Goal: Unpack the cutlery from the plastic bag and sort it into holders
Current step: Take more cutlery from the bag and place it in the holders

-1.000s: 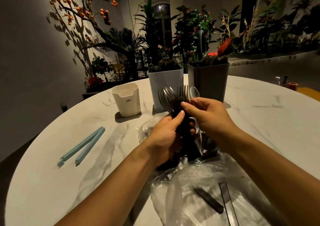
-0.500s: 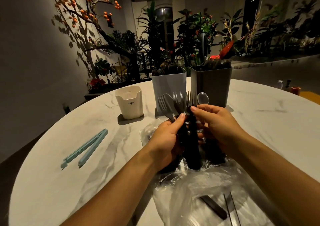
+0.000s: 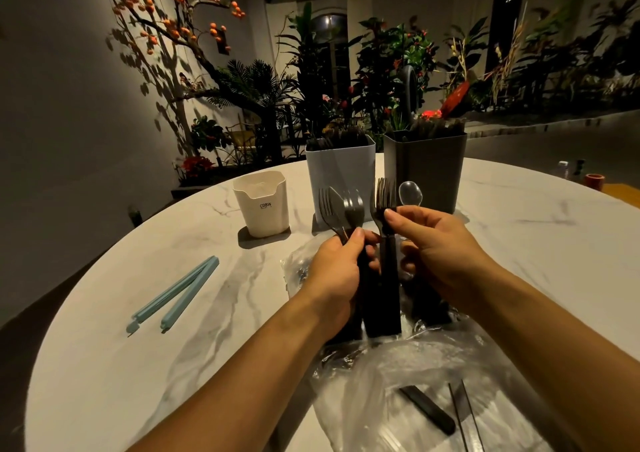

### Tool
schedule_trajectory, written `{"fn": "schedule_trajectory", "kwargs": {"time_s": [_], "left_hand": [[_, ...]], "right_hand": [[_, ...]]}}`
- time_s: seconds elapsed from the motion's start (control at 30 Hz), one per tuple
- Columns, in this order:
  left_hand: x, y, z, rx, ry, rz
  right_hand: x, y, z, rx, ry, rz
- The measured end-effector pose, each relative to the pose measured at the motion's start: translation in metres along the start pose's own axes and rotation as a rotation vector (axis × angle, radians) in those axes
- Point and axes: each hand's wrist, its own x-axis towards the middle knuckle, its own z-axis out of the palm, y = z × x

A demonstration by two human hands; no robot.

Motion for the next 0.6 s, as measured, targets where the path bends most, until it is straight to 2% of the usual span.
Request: {"fn": "schedule_trajectory", "kwargs": {"time_s": [0.2,0.37,0.6], "left_hand": [[-0.0007,0.0034,0.0047,-0.08,0.007,-0.007],[-0.0046,0.0055,0.0038,-0.134,-0.063,-0.024],[-0.0049,0.0039,0.0017,-0.002,-0.066,0.007]], "right_hand": [[0.0003,0.0021,0.0015,0.009,-0.022,0.008],[-0.0019,-0.0019,-0.002,0.107,-0.094,0.057],[-0.0031,-0.0038,-0.0035,0.125,-0.143,0.062]]}}
